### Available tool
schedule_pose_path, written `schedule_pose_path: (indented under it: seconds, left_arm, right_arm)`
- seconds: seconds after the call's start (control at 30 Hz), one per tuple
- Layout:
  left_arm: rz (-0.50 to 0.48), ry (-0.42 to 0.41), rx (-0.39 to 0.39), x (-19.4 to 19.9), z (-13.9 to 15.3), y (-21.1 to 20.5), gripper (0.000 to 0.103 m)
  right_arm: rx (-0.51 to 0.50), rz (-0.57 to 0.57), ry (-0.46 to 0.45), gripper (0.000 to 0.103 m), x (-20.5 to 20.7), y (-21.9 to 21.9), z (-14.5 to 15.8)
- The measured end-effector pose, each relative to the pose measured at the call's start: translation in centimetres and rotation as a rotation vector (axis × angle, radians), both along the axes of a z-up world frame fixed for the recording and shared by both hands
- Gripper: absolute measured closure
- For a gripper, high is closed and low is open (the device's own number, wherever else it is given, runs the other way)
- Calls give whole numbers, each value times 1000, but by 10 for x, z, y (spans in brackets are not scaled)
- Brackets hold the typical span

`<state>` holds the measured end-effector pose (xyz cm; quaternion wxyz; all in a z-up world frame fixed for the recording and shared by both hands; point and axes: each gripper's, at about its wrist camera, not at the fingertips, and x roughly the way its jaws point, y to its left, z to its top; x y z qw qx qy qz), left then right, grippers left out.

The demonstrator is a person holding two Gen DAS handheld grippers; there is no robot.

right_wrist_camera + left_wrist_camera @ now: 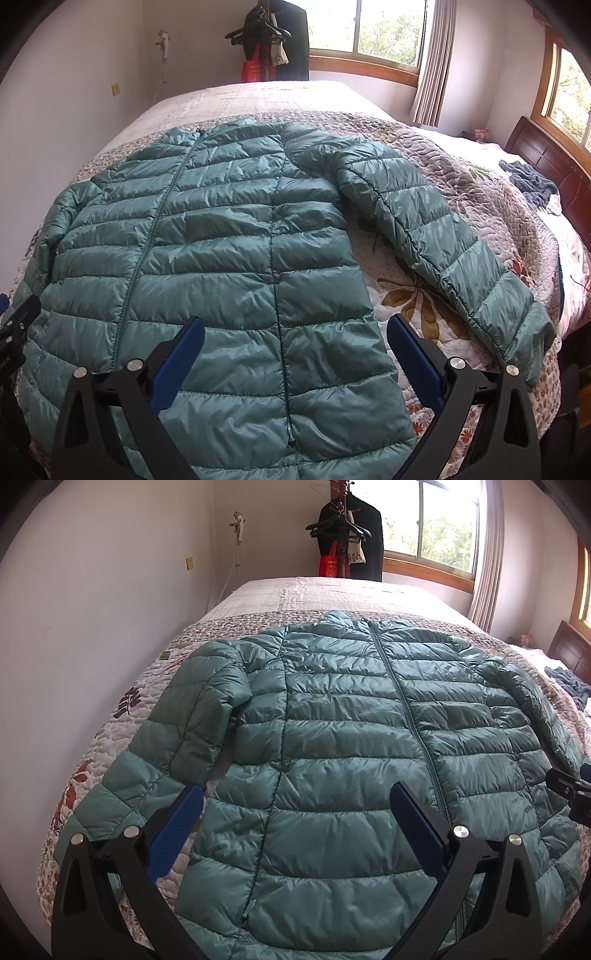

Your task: Fold large clothes

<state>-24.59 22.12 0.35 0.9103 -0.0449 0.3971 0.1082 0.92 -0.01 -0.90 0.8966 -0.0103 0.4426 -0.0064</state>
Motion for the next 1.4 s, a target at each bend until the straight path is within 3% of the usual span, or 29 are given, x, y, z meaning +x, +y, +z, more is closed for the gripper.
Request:
schedule_pose_path:
  seconds: [0.83,0.9,1.03,1.23,1.4]
  left_arm:
    - [-64,12,18,17,0,-17,3]
    - [-76,13,20,23,0,-20,3]
    - [-86,28,28,33,-6,-22,3]
    - [-86,58,4,40,-16,-19,3]
    - [-92,54,2,41,-15,-19,3]
  right_arm:
    - [1,-54,-15,4,0,-23,3]
    - [10,-101,-19,4,0,-42,3]
    - [77,-315,6,4,4,-122,-2]
    - [54,-593,91,4,3,-235,-20]
    - [177,-647,157,4,0,-280,-44]
